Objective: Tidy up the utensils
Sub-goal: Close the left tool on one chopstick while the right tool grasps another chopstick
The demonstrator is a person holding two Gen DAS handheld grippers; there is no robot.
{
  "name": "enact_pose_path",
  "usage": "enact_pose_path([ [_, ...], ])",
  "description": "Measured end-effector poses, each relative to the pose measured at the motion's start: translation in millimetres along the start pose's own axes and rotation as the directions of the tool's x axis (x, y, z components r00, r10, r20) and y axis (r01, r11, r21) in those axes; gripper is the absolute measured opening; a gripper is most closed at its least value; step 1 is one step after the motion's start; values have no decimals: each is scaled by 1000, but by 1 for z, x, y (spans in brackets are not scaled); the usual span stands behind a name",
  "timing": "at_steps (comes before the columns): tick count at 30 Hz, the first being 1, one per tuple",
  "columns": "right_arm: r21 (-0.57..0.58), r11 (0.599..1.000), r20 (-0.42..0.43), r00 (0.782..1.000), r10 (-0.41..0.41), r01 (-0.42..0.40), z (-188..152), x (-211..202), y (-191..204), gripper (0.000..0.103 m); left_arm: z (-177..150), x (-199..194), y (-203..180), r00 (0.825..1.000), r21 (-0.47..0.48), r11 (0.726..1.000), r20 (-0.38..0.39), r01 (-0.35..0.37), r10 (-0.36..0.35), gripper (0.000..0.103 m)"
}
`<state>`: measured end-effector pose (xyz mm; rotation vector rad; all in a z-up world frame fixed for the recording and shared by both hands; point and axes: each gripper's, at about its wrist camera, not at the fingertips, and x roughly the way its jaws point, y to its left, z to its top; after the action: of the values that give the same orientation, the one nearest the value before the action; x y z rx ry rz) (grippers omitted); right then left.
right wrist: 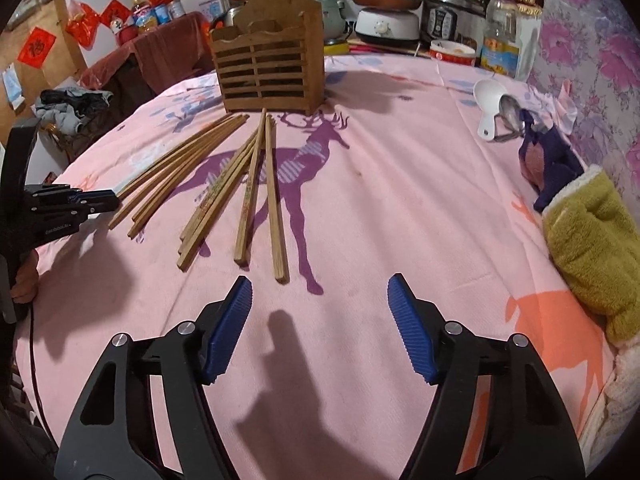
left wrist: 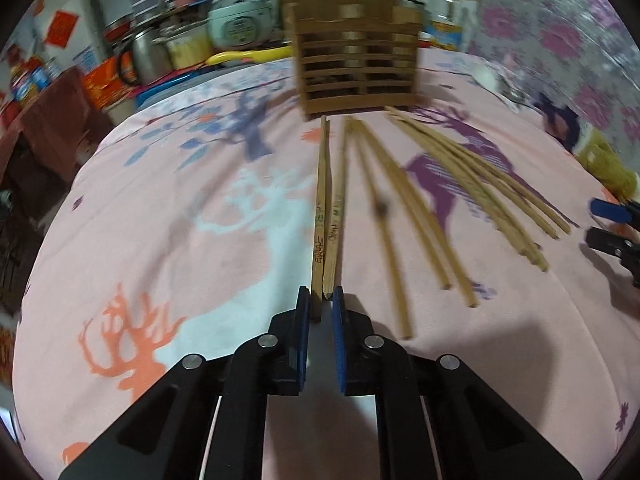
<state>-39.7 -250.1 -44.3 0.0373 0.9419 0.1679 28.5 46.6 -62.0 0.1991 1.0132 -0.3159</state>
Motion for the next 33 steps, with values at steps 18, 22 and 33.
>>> enact_pose_path([
  [18, -99, 995, -70, 997, -14, 7, 8, 23, 19, 28, -3, -1, 11, 999, -24, 999, 0, -47, 47, 11],
  [22, -79, 997, -70, 998, 8, -14, 9, 24, 17, 17, -3, -1, 13, 999, -26, 999, -1, -43, 43, 12],
  [33, -41, 999, -74, 997, 30, -33, 9, 25, 11, 14, -4, -1, 14, 999, -15, 999, 4, -52, 52, 13],
])
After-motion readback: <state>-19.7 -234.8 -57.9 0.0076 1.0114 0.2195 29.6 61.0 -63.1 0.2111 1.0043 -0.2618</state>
